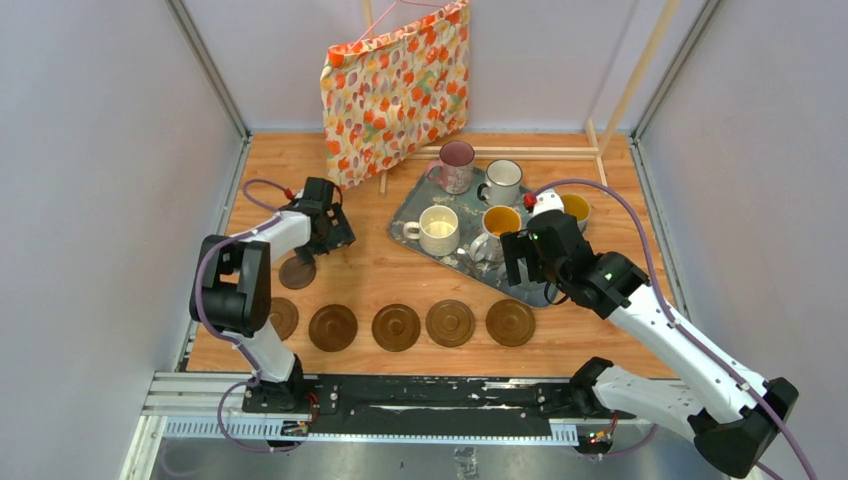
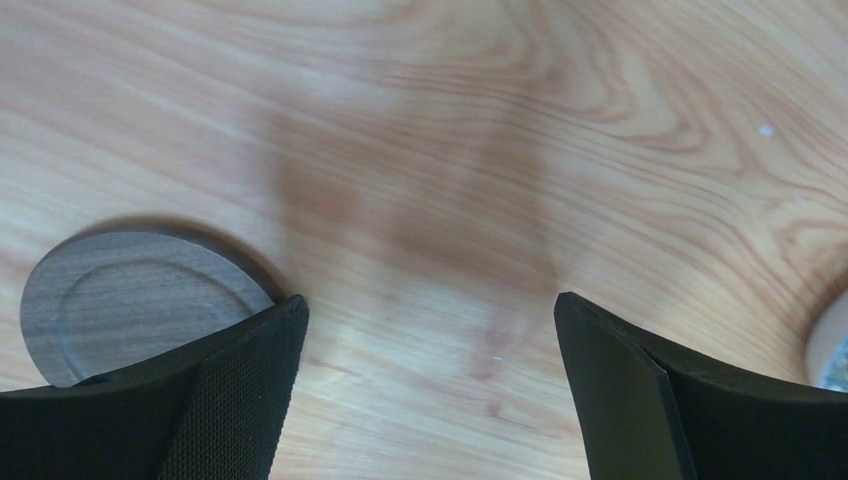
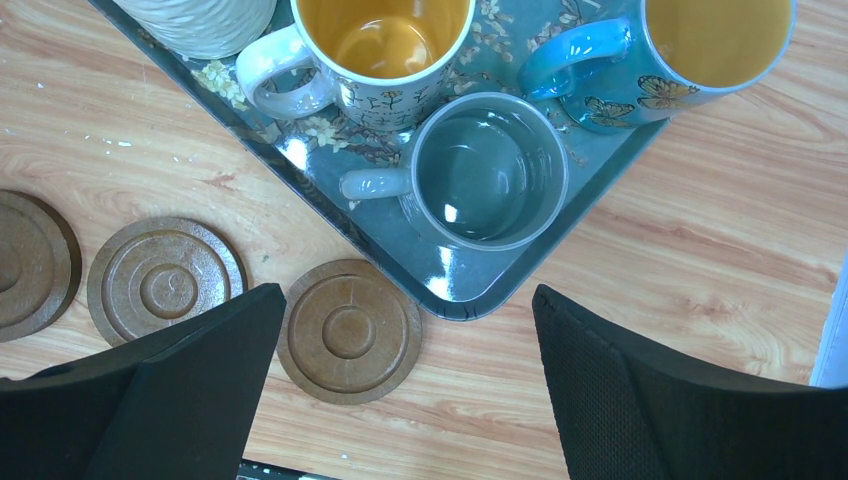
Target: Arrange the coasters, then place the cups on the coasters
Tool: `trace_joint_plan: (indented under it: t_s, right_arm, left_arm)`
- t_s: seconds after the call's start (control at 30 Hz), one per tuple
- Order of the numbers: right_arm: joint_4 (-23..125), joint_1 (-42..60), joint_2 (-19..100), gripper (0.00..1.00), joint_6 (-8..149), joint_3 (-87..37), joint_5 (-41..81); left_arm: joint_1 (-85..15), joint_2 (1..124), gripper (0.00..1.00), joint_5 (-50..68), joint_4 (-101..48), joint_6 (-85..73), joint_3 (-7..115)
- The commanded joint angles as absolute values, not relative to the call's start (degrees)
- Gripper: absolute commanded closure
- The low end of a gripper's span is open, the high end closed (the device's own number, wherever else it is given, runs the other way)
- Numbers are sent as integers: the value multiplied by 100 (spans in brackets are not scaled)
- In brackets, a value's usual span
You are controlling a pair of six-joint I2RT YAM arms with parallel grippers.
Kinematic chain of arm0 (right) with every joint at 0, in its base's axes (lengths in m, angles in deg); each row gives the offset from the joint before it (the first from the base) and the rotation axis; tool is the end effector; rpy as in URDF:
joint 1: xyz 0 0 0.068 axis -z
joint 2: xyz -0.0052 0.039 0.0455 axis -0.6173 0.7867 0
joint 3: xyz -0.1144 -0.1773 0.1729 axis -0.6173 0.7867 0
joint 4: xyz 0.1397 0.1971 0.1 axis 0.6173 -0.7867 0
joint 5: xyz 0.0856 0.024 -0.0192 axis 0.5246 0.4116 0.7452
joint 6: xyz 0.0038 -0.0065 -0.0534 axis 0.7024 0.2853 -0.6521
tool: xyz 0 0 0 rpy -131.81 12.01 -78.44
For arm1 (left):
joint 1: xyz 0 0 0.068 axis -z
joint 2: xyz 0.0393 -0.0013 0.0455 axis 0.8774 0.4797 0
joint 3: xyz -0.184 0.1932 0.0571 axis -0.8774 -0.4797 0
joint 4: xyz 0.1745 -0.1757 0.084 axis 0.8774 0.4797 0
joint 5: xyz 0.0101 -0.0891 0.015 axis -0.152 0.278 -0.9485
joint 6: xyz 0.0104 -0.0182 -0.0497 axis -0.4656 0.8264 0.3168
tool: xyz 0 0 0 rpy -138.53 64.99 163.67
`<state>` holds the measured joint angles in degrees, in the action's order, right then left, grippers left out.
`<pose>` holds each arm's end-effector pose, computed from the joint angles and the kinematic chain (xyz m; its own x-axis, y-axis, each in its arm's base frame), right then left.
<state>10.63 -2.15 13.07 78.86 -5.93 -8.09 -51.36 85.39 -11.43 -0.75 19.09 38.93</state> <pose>0.1540 0.1142 0.3308 -0.5626 -0.1500 -0.8130 -0.2605 0.9655 0.0021 0.3247 -0.0495 0.1625 -0.7599 -0.4567 -0.4625 -0.4634 0.8796 -0.1071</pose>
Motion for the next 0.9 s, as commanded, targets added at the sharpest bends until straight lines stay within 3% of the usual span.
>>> trace_joint_plan:
  t_s: [0.0,0.87]
  right_arm:
    - [904,-294,1300,0,7897,-632,-898]
    - [939,-293,1349,0,7859,-637,-737]
  left_arm:
    - [-5550,8397,0,-1056,118,1847,3369]
    - [-8060,7189,0,-938,366,1781,2700]
